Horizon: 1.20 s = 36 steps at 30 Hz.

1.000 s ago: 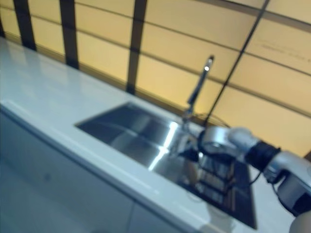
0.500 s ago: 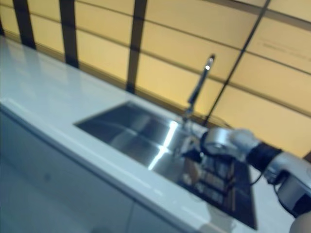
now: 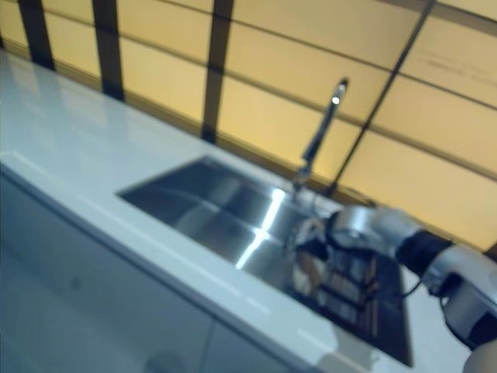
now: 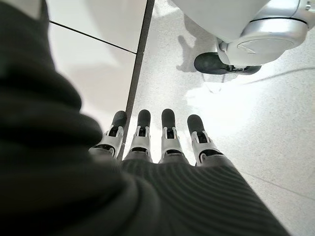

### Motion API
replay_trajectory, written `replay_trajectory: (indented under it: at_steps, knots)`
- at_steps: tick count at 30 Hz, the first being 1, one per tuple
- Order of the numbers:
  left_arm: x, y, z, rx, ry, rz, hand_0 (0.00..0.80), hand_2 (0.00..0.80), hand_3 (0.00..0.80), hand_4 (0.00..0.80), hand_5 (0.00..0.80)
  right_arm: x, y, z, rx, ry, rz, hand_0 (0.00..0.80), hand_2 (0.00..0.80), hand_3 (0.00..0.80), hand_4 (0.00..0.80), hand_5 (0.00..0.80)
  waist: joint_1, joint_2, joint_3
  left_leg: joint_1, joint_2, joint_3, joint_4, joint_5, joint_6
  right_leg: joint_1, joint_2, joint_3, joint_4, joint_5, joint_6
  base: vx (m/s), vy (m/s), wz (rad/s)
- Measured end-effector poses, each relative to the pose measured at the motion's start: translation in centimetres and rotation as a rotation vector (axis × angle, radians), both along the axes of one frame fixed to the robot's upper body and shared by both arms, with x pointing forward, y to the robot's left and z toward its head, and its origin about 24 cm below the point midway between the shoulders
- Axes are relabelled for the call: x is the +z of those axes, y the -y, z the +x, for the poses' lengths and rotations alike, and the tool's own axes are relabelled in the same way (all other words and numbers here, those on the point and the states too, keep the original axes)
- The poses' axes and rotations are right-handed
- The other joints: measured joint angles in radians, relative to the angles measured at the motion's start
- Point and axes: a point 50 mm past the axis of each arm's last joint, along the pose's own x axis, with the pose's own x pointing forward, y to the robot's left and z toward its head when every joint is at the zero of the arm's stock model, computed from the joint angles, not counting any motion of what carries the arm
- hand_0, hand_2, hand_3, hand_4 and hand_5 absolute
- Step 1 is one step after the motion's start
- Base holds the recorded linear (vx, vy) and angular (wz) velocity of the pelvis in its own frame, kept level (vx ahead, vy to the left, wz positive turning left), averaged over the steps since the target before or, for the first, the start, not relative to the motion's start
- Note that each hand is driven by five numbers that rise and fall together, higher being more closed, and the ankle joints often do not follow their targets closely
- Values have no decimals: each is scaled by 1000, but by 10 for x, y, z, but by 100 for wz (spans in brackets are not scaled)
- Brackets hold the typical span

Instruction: Take plates into dishwasher

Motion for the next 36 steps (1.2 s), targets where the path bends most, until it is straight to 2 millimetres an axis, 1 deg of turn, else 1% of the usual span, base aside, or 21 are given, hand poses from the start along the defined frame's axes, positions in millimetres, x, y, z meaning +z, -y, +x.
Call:
replay_trajectory:
  at_steps: [9,12,15,36]
  knots:
    - [3,-5,3,-3,7,14,0,0,0,0,0,0,0,0,2,6,3,0,0,0,0,0,5,-4,8,-4,1,-2,0,0,-1,-3,1,-2,0,-1,0,0,0,0]
    - [4,-4,8,-7,19,14,0,0,0,0,0,0,0,1,7,14,11,0,0,0,0,0,7,-11,13,-16,1,-8,8,-2,-3,-9,0,-7,0,-1,0,-8,-11,5]
    - [5,-4,11,-9,27,13,0,0,0,0,0,-1,1,1,12,26,5,0,0,0,0,0,20,-13,16,-16,3,-9,10,-3,-4,-10,3,-7,0,-1,0,0,0,0]
    - [6,-4,13,-11,35,13,0,0,0,0,0,-3,3,2,5,49,-3,0,0,0,0,0,21,-19,25,-18,5,-10,10,-4,-6,-10,5,-8,0,-1,0,0,0,0]
